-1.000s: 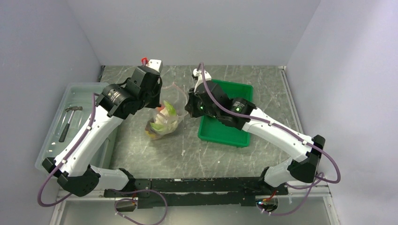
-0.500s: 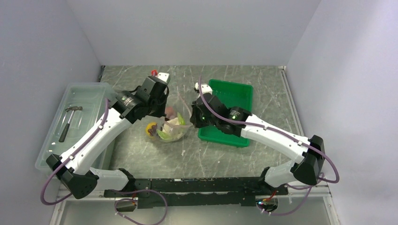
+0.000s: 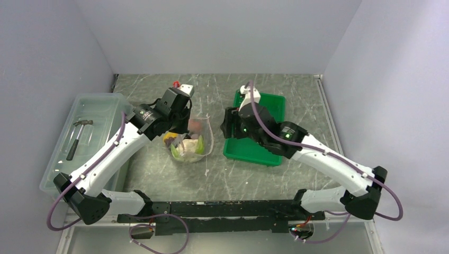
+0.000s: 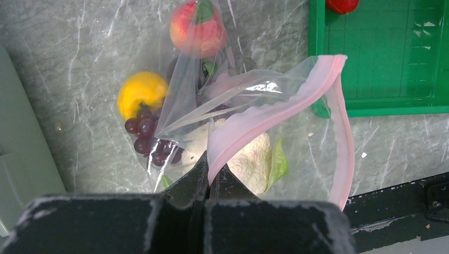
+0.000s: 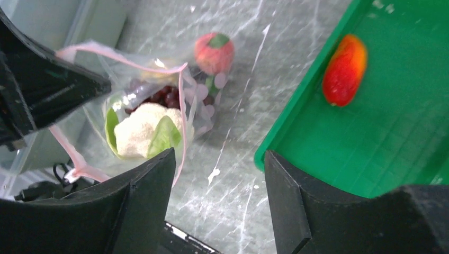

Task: Place the food in the zip-top bag and seal the zipper
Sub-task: Adjust the zipper food storage bag at the center of the board, then pick up the fake fruit from the bin.

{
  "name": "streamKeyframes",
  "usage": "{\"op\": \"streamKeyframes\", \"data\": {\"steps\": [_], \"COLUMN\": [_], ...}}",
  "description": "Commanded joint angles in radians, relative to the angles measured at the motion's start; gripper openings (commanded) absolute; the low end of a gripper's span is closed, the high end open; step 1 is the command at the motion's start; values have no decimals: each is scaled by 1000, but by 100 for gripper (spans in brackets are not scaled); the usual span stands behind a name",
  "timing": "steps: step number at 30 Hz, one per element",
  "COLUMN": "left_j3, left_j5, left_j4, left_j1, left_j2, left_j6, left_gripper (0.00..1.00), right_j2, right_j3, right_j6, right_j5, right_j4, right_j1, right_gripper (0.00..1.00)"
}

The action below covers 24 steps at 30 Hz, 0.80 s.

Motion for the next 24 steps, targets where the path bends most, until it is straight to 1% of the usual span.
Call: {"op": "streamKeyframes", "data": {"steps": [1, 4, 5, 11, 16, 24], "left_j3": [18, 20, 28, 37, 40, 35], "left_j5": [1, -1, -2, 5, 4, 5], "left_j4": [52, 57, 55, 66, 63, 59], "left_j1": [0, 0, 0, 1, 0, -1], "left_j2": [-26, -28, -23, -28, -25, -35], "left_j6": [-8, -5, -5, -8, -8, -9], "left_gripper": [0, 0, 0, 0, 0, 0], "right_j2": [-63, -82, -89, -68, 1, 164], "right_j3": [75, 78, 68, -6, -85, -136], "right_j6": [-52, -72, -91, -150, -162, -159], "right_j5": [157, 177, 156, 34, -83, -180], "right_j4": [-73, -98, -100, -70, 4, 102], "right_j1": [-20, -64, -118, -284, -389, -472], "right_gripper": [68, 71, 72, 79, 79, 79]}}
